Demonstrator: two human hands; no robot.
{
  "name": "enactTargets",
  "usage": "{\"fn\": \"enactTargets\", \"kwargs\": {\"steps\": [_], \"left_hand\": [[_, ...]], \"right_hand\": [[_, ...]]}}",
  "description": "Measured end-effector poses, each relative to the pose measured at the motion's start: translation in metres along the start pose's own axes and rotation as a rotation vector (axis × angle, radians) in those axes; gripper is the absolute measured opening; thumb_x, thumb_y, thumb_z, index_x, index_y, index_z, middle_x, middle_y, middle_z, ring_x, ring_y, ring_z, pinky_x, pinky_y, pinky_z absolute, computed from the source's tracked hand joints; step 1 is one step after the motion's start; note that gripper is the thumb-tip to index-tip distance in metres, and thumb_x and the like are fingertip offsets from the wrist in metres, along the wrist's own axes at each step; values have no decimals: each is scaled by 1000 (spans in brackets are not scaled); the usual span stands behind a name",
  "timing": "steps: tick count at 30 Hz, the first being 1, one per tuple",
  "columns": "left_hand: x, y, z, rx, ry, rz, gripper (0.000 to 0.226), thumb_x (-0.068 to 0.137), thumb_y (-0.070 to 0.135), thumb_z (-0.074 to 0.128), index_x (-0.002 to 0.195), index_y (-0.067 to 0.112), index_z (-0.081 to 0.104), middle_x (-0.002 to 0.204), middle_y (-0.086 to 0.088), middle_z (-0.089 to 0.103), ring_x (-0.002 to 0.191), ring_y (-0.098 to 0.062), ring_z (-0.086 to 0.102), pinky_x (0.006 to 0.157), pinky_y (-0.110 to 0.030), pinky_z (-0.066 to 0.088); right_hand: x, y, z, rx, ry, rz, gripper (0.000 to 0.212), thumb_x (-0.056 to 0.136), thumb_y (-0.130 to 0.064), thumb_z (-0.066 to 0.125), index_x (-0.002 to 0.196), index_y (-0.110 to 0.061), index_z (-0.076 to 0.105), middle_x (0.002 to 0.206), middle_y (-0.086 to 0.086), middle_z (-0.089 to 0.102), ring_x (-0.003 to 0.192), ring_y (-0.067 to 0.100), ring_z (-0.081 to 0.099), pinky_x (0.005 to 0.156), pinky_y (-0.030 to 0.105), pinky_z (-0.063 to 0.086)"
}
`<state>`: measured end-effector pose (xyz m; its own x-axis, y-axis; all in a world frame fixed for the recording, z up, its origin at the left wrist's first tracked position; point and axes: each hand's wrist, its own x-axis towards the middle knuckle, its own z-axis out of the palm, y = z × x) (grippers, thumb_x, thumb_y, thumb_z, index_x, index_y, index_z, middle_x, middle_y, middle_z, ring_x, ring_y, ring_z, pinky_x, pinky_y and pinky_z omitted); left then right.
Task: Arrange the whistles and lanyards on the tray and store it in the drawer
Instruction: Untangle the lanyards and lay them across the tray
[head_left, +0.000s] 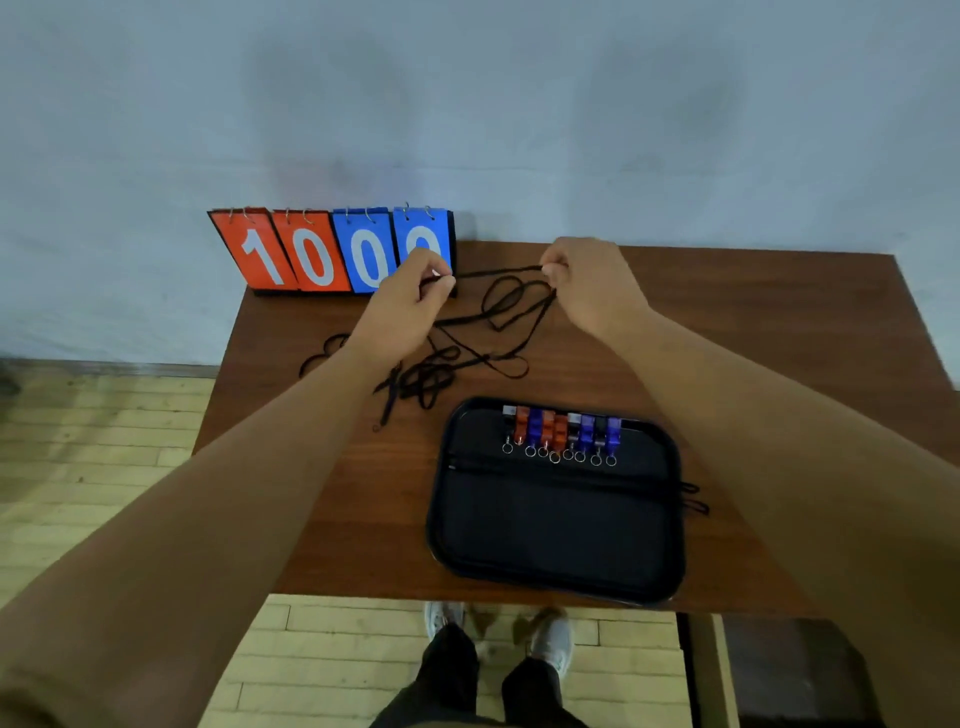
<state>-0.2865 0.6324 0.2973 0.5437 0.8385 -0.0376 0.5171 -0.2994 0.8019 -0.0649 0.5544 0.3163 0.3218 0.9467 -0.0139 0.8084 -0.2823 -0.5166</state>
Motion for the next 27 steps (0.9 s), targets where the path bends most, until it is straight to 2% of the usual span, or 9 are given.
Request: {"fn": "enactTargets", "kwargs": {"steps": [3,6,12,15,17,20,23,25,27], "left_hand": [[-2,3,-11,113,25,9,21,104,31,48,108,17,63,97,7,60,84,-4,53,72,-16,37],[-10,3,-19,121,67,-27,20,105,31,47,103,20,63,91,10,59,80,-2,53,68,-18,36],[-20,29,-24,53,163,-76,19,104,33,48,101,18,60,85,5,60,83,-18,64,66,-20,41],[-24,58,-27,1,136,-52,20,104,33,49,98,18,63,74,4,59,66,-6,57,58,-9,40],[-28,76,-28,-14,61,1,20,103,34,51,95,23,65,70,2,60,60,0,54,58,-6,41],[-33,98,-26,-32,-43,80,20,102,34,53,97,21,68,67,10,60,61,4,55,70,-14,44],[-33,109,-26,-26,-72,129,20,102,30,55,96,16,68,69,17,63,64,6,54,66,-11,42],[-34,110,-29,-14,-59,128,20,102,30,55,95,16,68,76,13,63,65,6,53,65,-10,43],[-36,102,-35,14,-49,81,22,101,33,55,89,19,65,75,9,60,64,4,53,65,-11,44]], "right_hand": [[-4,12,-22,-15,114,75,21,102,-13,48,107,-7,67,105,11,70,101,26,62,80,30,44],[-13,27,-39,-27,160,137,20,101,-12,48,106,-5,67,108,14,68,105,30,61,81,32,44],[-37,46,-47,-46,56,252,21,99,-10,48,109,-10,66,114,13,67,103,28,62,81,33,48],[-45,42,-52,-37,-31,287,25,96,-11,53,117,-12,67,123,10,67,108,26,63,84,30,48],[-50,28,-55,142,-114,269,42,93,-11,63,134,-14,58,135,3,60,103,20,66,84,25,48],[-60,-12,-60,725,-331,241,61,92,-7,68,148,-14,44,145,-1,54,83,18,69,78,32,55],[-64,-41,-58,954,-528,141,35,95,-10,65,129,-10,59,122,6,70,75,18,63,71,31,52],[-66,-51,-55,997,-516,130,21,98,-13,62,116,-4,65,90,9,72,62,16,56,60,27,46],[-64,-50,-54,978,-419,136,21,100,-17,59,109,1,68,71,5,64,55,14,49,54,26,41]]}}
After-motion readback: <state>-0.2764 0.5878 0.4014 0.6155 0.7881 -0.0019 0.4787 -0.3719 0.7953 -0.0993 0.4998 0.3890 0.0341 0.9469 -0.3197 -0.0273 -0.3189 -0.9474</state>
